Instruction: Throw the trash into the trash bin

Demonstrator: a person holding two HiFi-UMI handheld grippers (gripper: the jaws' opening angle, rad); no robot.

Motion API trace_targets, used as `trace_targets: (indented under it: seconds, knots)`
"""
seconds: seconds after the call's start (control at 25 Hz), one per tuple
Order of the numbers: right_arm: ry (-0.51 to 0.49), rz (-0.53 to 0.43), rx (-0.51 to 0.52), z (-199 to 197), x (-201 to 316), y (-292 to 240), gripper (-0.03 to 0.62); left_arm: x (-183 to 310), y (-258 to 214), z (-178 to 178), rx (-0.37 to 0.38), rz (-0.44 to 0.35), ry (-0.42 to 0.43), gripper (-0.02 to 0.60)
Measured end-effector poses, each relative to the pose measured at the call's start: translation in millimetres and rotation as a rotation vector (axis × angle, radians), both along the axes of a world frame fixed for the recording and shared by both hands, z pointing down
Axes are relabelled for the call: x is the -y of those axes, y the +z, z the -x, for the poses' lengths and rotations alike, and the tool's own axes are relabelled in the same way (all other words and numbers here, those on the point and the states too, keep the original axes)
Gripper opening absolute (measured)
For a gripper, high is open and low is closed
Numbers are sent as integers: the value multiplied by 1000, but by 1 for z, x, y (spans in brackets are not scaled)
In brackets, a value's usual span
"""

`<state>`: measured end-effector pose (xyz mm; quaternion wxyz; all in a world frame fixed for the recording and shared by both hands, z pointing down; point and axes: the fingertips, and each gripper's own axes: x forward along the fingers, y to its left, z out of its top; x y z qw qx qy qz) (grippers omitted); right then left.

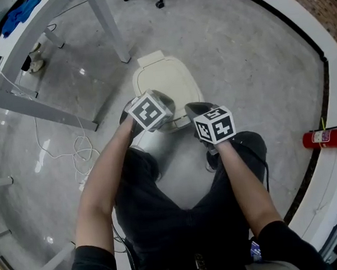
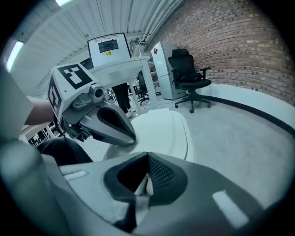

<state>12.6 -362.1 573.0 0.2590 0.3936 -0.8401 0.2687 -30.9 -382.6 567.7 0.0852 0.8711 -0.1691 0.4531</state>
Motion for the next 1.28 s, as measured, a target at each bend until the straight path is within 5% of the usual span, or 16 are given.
trace_targets:
  seconds: [0.48,0.76,1.28]
  knots:
    - [4,-2,-13,-3,-2,-3,3,-3,-5,1,2,-26,-8,6]
    - [15,-105,50,-1,-3,-45,3,-11,-43,-2,-114,-57,-51,6]
    - [14,-434,183,-5,-77,-174,3,-80,-158,6,-281,-327,-281,6]
